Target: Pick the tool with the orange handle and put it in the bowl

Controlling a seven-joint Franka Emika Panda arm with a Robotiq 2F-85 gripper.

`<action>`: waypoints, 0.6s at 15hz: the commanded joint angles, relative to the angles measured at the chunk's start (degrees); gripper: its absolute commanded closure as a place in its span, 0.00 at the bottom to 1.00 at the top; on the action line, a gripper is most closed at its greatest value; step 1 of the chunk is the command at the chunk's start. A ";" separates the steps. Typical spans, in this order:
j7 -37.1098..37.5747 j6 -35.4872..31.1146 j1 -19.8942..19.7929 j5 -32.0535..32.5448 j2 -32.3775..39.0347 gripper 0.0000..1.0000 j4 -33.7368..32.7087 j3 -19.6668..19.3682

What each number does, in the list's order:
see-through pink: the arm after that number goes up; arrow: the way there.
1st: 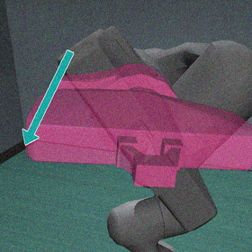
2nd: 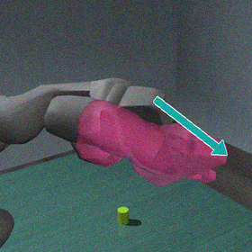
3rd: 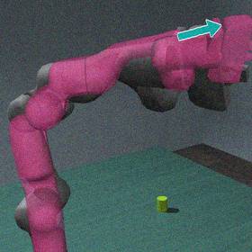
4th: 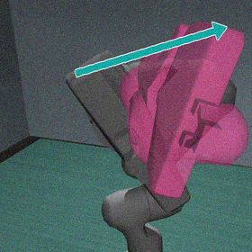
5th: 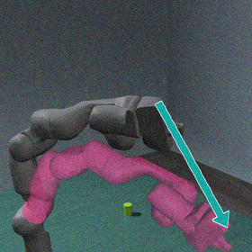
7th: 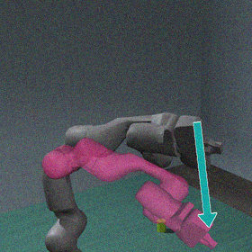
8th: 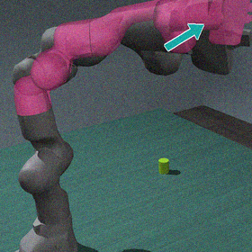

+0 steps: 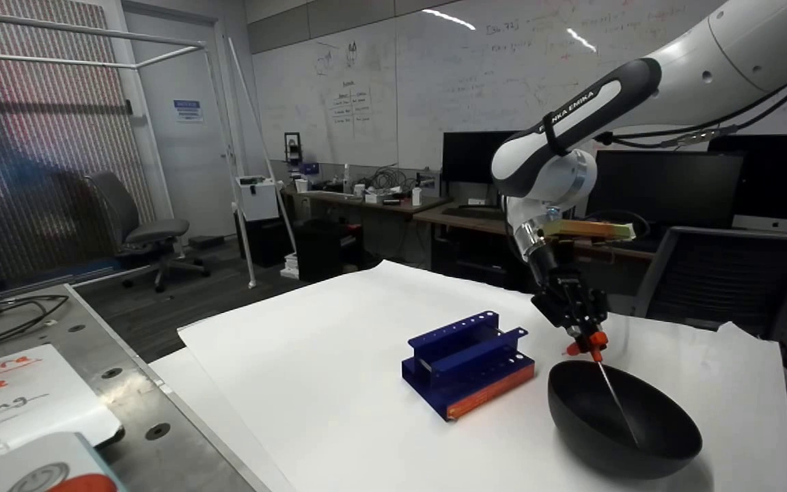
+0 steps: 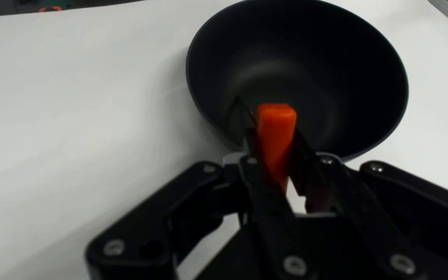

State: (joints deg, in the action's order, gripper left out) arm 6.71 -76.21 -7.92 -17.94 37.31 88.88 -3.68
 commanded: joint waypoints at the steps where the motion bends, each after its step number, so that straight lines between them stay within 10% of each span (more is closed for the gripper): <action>1: -2.53 -2.18 1.24 2.77 -1.83 0.66 3.88 -0.24; 9: -5.54 -9.35 3.20 5.23 -6.79 0.05 6.31 0.77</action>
State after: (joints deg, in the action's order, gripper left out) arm 3.00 -80.73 -5.99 -14.27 36.45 92.03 -3.21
